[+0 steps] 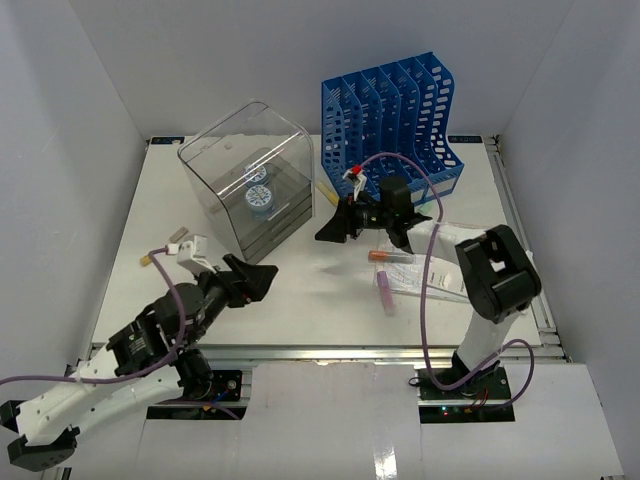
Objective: Organize the desk
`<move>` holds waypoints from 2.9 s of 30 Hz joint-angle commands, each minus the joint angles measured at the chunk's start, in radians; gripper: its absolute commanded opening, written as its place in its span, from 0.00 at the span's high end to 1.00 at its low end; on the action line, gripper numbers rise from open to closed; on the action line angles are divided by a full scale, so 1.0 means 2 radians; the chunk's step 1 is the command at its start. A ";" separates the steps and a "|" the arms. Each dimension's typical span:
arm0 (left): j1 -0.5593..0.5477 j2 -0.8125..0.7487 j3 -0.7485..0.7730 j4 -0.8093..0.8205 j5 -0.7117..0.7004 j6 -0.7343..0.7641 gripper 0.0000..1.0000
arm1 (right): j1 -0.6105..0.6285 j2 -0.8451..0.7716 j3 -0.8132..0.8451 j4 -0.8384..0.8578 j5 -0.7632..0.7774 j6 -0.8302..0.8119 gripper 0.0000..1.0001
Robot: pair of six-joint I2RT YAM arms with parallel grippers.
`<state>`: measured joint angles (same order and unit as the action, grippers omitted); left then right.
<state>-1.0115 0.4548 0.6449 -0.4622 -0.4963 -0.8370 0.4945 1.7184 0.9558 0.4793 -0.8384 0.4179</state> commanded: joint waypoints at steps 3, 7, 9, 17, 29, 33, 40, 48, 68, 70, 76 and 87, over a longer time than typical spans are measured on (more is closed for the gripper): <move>0.000 -0.075 0.002 -0.109 -0.063 -0.060 0.02 | 0.019 0.097 0.086 0.106 0.031 0.118 0.33; -0.001 -0.097 0.006 -0.139 -0.086 -0.072 0.02 | 0.039 0.142 0.136 0.096 0.074 0.142 0.32; -0.001 -0.100 0.008 -0.149 -0.093 -0.070 0.02 | 0.050 0.152 0.142 0.106 0.095 0.154 0.31; -0.001 -0.096 0.027 -0.180 -0.092 -0.076 0.02 | 0.062 0.181 0.155 0.149 0.142 0.218 0.35; 0.000 -0.106 0.012 -0.182 -0.086 -0.095 0.02 | 0.069 0.211 0.186 0.159 0.152 0.258 0.64; 0.000 -0.102 0.006 -0.174 -0.082 -0.098 0.02 | 0.069 0.217 0.196 0.159 0.155 0.266 0.71; 0.000 -0.098 0.004 -0.170 -0.084 -0.099 0.02 | 0.067 0.224 0.198 0.161 0.150 0.275 0.82; 0.000 -0.104 0.003 -0.170 -0.102 -0.101 0.02 | 0.044 0.162 0.099 0.178 0.145 0.254 0.87; -0.001 0.037 0.087 -0.196 -0.190 -0.040 0.02 | 0.012 0.004 -0.013 0.120 0.099 0.106 0.11; -0.001 0.032 0.098 -0.198 -0.205 -0.040 0.02 | 0.005 -0.018 -0.020 0.103 0.081 0.084 0.09; -0.001 0.034 0.135 -0.108 -0.238 0.061 0.02 | -0.008 -0.090 -0.020 -0.004 -0.083 -0.099 0.06; -0.013 0.133 0.339 0.112 -0.298 0.356 0.02 | -0.006 -0.196 0.012 -0.327 -0.134 -0.389 0.05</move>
<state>-1.0118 0.7352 1.2400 -0.5146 -1.0077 -0.4437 0.4846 1.3963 0.9317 0.0886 -0.9897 -0.0786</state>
